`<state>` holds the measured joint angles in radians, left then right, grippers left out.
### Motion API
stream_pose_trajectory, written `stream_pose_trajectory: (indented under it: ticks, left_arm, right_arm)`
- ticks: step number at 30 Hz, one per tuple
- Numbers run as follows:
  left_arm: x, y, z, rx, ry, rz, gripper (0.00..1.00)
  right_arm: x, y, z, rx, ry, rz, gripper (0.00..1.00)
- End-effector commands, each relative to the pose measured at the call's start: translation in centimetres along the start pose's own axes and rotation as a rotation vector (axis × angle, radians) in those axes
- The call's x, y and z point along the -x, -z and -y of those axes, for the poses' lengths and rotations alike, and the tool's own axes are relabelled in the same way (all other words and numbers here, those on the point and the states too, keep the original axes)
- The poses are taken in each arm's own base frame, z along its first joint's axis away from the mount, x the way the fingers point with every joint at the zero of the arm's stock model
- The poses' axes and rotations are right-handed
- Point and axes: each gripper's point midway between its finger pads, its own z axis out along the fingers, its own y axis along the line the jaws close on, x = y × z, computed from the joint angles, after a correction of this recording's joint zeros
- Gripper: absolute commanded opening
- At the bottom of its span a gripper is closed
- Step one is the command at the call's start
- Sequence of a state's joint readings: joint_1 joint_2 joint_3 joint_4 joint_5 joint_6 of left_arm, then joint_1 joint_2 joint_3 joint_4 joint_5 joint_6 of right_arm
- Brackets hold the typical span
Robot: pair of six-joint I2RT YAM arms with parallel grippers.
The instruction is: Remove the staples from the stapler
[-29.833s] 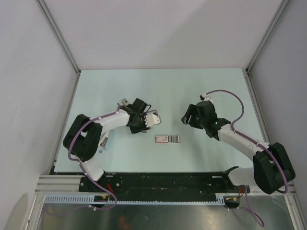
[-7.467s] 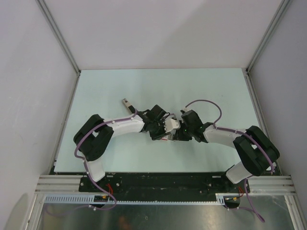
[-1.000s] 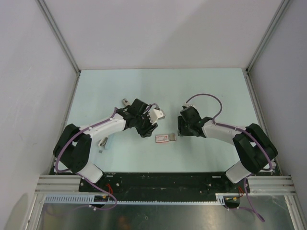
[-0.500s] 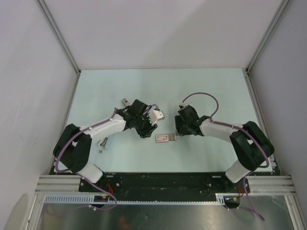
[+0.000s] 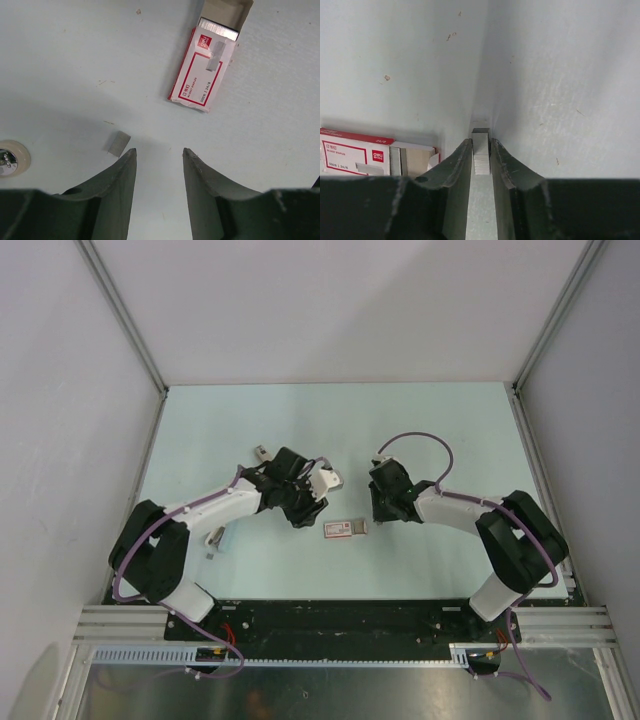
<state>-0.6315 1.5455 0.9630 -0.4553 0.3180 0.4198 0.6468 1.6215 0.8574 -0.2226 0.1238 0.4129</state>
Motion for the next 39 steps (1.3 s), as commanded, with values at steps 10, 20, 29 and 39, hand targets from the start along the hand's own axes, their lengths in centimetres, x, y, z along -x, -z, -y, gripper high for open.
stream_pose_trajectory:
  ticks: [10,20,29,39]
  left_arm:
    - [1.3,1.1,-0.2,0.016,-0.035,0.051,0.47]
    - [1.3,1.2,-0.1,0.016,-0.03,0.055,0.47]
    - [1.0,1.3,-0.1,0.022,-0.035,0.052,0.47]
    - [0.8,1.2,0.0,0.016,-0.035,0.048,0.47]
  right_arm:
    - [0.8,2.4,-1.7,0.013,0.002,0.028,0.2]
    - [0.7,4.7,-6.4,0.133,-0.062,0.046,0.19]
    - [-0.3,3.6,-7.8,0.153,-0.078,0.019,0.18]
    - [0.6,3.0,-7.7,0.128,-0.064,0.07,0.18]
